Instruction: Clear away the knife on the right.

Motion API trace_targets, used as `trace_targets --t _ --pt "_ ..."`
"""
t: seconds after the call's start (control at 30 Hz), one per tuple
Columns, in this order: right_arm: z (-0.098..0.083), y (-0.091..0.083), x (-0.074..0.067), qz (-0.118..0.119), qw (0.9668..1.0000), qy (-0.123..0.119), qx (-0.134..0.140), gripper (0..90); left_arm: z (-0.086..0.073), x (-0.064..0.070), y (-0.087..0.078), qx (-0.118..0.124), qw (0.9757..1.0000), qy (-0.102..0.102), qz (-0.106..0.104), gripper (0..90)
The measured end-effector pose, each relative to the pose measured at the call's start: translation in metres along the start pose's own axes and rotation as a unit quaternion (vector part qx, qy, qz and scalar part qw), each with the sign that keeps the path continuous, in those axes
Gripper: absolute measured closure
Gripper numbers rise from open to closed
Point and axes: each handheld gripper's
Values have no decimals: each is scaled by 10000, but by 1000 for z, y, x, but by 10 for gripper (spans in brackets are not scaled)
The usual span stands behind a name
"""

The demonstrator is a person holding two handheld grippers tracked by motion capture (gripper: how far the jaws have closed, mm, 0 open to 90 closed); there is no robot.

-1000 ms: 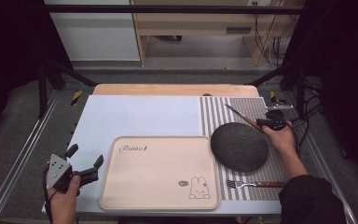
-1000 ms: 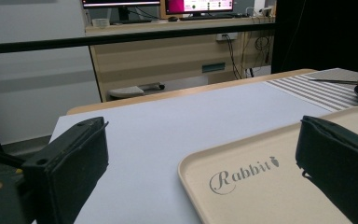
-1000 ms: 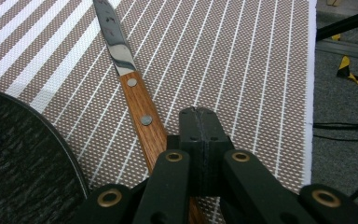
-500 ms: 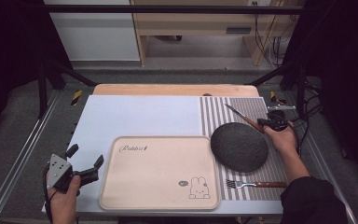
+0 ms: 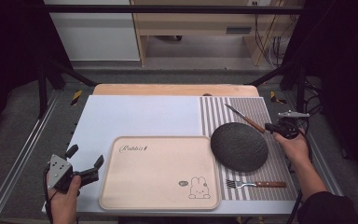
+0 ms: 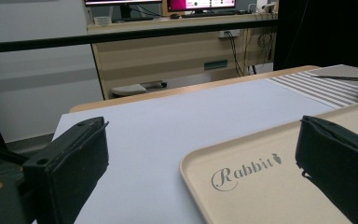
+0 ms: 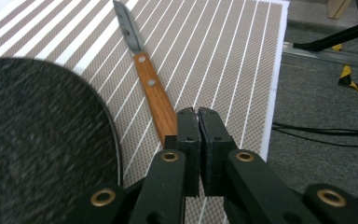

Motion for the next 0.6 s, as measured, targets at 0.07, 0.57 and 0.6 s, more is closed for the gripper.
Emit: trace_targets --t 0.07,0.57,0.6 --pt "-2 -2 0 47 10000 -56 -37 845 0 0 0 -3 10000 2 10 22" --pt "-5 6 1 204 9992 -210 -270 580 -1 -1 0 -18 10000 -9 29 22" --pt "-4 7 1 207 9991 -252 -271 582 -1 -1 0 -19 10000 -9 28 22"
Point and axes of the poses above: each handheld gripper's, and its own axes: y roughly forward along the jaws, z roughly out of its top, x roughly to its right, and after that the axes turned 8 degrees about y, right-handed
